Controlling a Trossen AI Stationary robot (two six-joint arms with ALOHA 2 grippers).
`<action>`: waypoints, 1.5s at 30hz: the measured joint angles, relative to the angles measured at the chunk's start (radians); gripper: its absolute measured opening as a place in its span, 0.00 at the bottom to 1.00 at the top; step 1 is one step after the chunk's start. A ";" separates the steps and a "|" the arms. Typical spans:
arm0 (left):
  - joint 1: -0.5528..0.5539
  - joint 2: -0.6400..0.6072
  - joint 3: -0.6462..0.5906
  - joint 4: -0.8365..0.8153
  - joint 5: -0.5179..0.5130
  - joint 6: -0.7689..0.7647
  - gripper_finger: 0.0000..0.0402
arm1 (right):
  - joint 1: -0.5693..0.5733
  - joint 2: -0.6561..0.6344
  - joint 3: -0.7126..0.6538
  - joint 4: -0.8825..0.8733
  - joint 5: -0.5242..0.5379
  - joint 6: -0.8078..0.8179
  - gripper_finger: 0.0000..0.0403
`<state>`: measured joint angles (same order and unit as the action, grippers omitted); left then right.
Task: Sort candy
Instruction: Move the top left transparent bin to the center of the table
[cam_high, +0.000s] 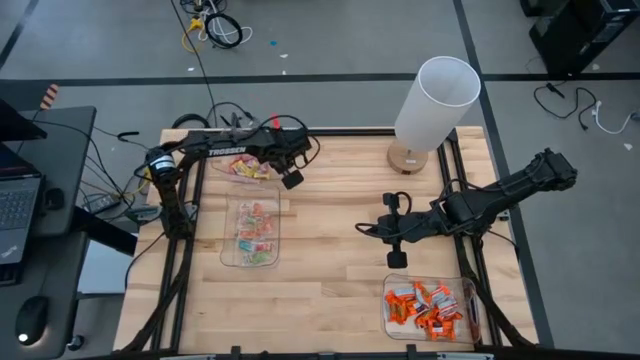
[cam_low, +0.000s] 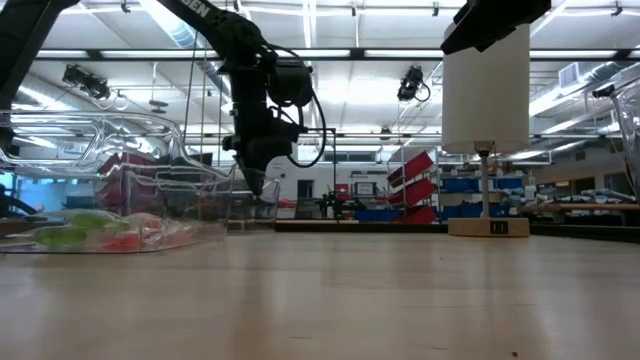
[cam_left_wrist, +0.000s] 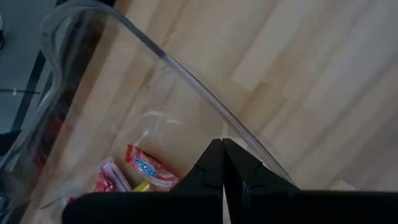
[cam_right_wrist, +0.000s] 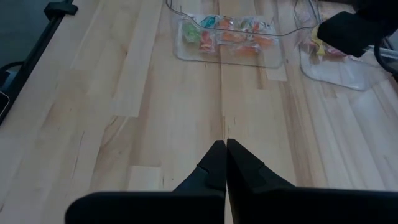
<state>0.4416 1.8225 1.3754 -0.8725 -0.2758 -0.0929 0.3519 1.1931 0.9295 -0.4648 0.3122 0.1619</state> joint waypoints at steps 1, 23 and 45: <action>-0.007 0.000 0.000 0.005 0.005 0.001 0.00 | 0.000 0.000 0.000 0.000 0.000 0.000 0.00; -0.161 0.000 0.019 0.034 0.004 0.014 0.00 | -0.001 0.000 0.000 0.010 0.001 0.011 0.00; -0.093 0.000 0.106 0.130 0.019 0.036 0.00 | -0.015 0.000 0.000 0.019 -0.010 0.019 0.00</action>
<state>0.3489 1.8221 1.4815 -0.7422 -0.2564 -0.0570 0.3370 1.1931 0.9295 -0.4458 0.3019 0.1806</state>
